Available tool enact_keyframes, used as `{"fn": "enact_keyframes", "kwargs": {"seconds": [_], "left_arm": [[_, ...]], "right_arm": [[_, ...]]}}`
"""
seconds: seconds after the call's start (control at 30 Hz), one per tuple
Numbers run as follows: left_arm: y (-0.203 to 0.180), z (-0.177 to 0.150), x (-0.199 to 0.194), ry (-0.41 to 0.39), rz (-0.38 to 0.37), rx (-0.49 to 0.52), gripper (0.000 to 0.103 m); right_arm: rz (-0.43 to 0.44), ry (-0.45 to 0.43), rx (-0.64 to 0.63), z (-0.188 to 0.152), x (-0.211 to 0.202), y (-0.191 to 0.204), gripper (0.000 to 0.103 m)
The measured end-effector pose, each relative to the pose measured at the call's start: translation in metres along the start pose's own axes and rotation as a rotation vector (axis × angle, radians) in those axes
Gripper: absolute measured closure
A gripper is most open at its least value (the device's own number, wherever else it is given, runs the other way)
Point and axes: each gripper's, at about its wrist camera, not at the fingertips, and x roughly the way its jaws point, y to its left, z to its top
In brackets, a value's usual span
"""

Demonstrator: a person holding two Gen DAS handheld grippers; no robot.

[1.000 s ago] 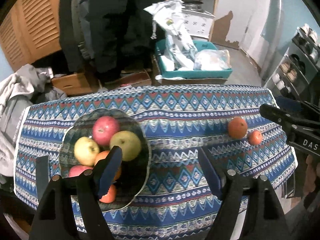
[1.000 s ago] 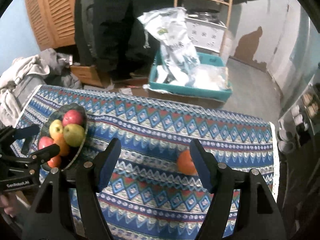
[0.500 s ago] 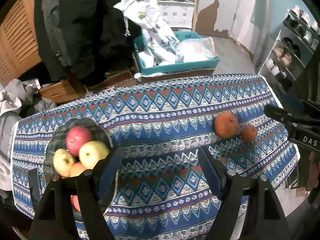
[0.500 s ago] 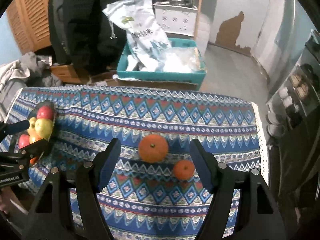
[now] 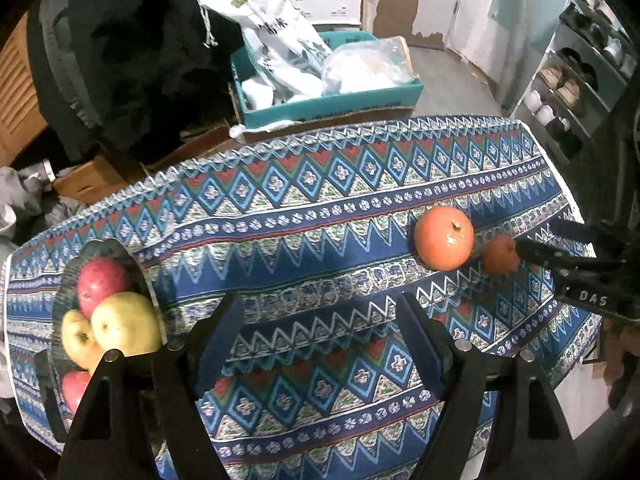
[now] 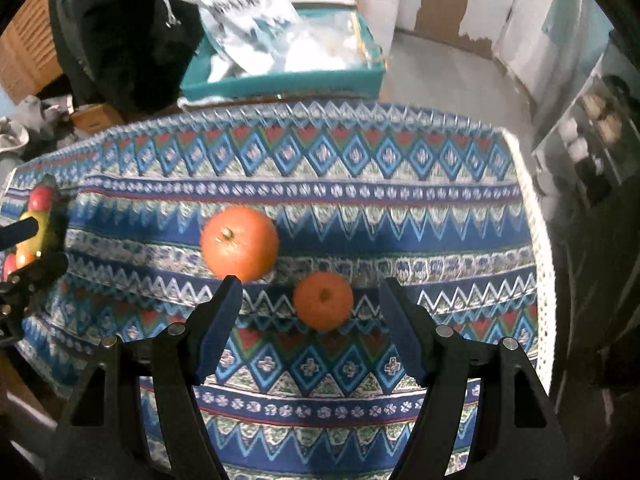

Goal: Organize fruits
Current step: 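Close the right tool on the larger orange while the left tool closes on the smaller orange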

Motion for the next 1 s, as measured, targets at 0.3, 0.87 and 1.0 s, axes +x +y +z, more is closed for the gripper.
{"fn": "enact_keyframes", "kwargs": {"seconds": [0.3, 0.87, 1.0], "left_arm": [[-0.009, 0.001, 0.027, 0.048, -0.011, 0.019, 0.024], [-0.034, 0.011, 0.051, 0.104, -0.052, 0.03, 0.023], [-0.047, 0.019, 0.052, 0.101, -0.069, 0.05, 0.023]], "right_arm": [[0.015, 0.097, 0.038, -0.01, 0.042, -0.014, 0.031], [0.042, 0.109, -0.018, -0.016, 0.072, -0.007, 0.057], [0.036, 0.084, -0.012, -0.01, 0.066, -0.005, 0.057]]}}
